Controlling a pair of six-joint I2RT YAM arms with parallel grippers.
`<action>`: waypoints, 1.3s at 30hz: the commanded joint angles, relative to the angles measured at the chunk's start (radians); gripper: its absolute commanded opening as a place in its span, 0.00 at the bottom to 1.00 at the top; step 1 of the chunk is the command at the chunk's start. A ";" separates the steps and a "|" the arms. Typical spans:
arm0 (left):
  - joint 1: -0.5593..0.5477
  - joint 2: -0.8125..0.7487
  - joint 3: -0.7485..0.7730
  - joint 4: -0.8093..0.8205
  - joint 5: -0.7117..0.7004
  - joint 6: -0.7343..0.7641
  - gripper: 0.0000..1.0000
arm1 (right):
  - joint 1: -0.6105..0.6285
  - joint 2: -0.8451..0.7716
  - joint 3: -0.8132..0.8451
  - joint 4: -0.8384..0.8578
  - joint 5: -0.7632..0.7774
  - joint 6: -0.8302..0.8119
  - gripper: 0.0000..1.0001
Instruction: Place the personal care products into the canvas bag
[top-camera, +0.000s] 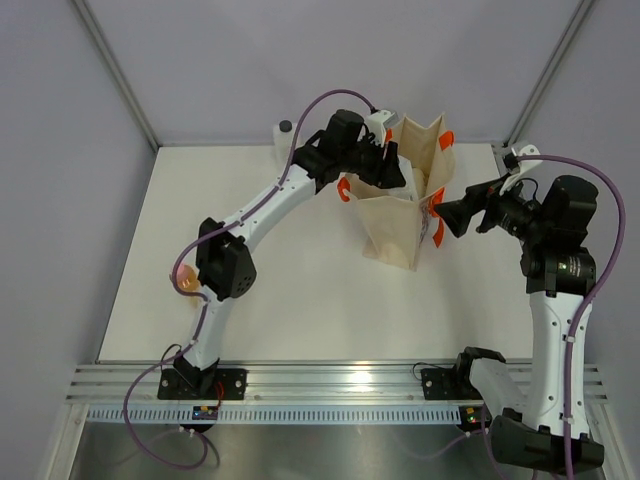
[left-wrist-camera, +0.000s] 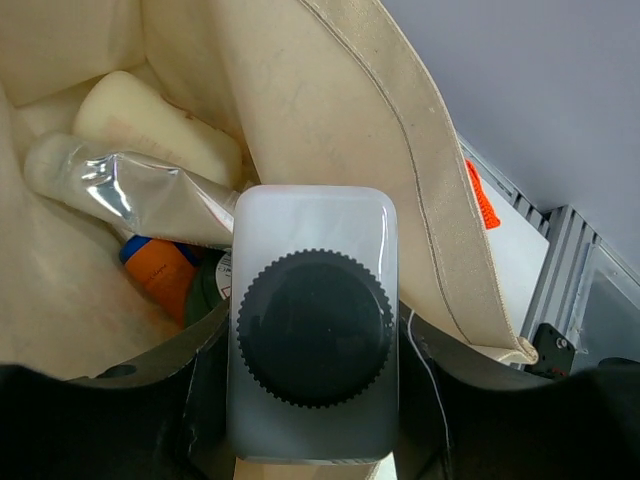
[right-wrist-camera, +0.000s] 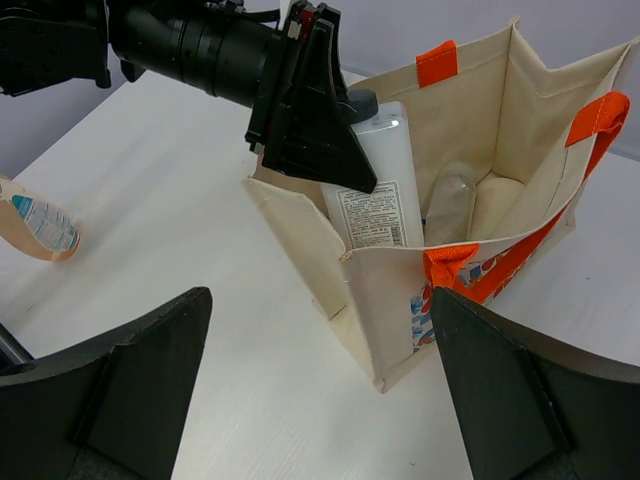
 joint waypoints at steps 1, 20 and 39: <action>-0.003 -0.007 0.108 0.080 0.138 -0.024 0.00 | -0.009 -0.019 -0.009 0.041 -0.017 0.011 1.00; -0.020 0.000 0.191 0.132 -0.115 -0.106 0.99 | -0.021 0.000 0.000 0.011 -0.090 -0.027 0.99; -0.005 -0.870 -0.609 -0.049 -0.824 0.015 0.99 | 0.190 0.155 0.162 -0.564 -0.329 -0.676 1.00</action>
